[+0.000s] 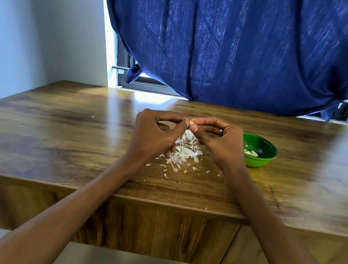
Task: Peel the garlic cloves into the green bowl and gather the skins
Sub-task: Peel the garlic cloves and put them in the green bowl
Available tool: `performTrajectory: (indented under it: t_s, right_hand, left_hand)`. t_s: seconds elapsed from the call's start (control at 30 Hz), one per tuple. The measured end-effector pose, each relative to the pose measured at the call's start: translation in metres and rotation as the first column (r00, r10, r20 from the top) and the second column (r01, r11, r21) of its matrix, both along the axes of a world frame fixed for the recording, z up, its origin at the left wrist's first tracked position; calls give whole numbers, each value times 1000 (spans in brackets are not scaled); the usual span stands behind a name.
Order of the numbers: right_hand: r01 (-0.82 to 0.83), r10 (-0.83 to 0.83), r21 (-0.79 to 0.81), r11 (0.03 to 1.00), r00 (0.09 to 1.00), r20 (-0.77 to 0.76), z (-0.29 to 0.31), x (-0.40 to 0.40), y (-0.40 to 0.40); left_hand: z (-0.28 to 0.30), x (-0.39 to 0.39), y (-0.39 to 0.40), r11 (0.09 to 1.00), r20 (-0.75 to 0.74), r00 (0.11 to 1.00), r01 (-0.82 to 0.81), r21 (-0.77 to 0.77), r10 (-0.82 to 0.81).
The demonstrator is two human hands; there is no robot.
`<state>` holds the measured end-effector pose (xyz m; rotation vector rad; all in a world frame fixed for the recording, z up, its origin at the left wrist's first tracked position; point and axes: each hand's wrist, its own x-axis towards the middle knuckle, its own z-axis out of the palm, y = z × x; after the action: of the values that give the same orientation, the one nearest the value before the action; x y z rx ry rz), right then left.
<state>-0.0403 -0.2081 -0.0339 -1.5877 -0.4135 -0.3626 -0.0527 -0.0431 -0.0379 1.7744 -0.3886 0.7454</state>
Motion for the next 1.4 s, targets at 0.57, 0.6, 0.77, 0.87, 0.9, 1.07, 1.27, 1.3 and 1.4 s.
performTrajectory:
  t_s: [0.57, 0.6, 0.77, 0.87, 0.9, 1.07, 1.27, 1.3, 1.4]
  right_hand:
    - [167, -104, -195, 966, 948, 300, -4, -1, 4]
    - [169, -104, -201, 965, 949, 298, -4, -1, 4]
    - [184, -128, -199, 963, 956, 265, -3, -2, 5]
    - [185, -132, -202, 962, 959, 251, -3, -1, 5]
    - [183, -131, -202, 962, 960, 246, -3, -1, 5]
    - [158, -118, -184, 970, 971, 209, -2, -3, 5]
    - [4, -2, -38, 999, 999, 50, 0, -4, 5]
    - [-16, 16, -18, 1000, 999, 36, 1, -4, 5]
    - [-47, 46, 24, 999, 999, 5, 2, -5, 6]
  left_hand:
    - [1, 0, 1, 991, -121, 988, 79, -105, -91]
    - [1, 0, 1, 991, -122, 988, 86, -98, -98]
    - [0, 2, 3, 995, -125, 990, 63, -75, -72]
    - [0, 3, 3, 997, -120, 991, 43, -63, -51]
    - [0, 3, 3, 997, -123, 991, 37, -64, -45]
    - [0, 4, 3, 998, -118, 993, 17, -59, -24]
    - [1, 4, 1, 999, -113, 993, 10, -49, -16]
    - [1, 4, 1, 998, -113, 994, 8, -55, -14]
    - [2, 4, 0, 998, -115, 993, 7, -59, -14]
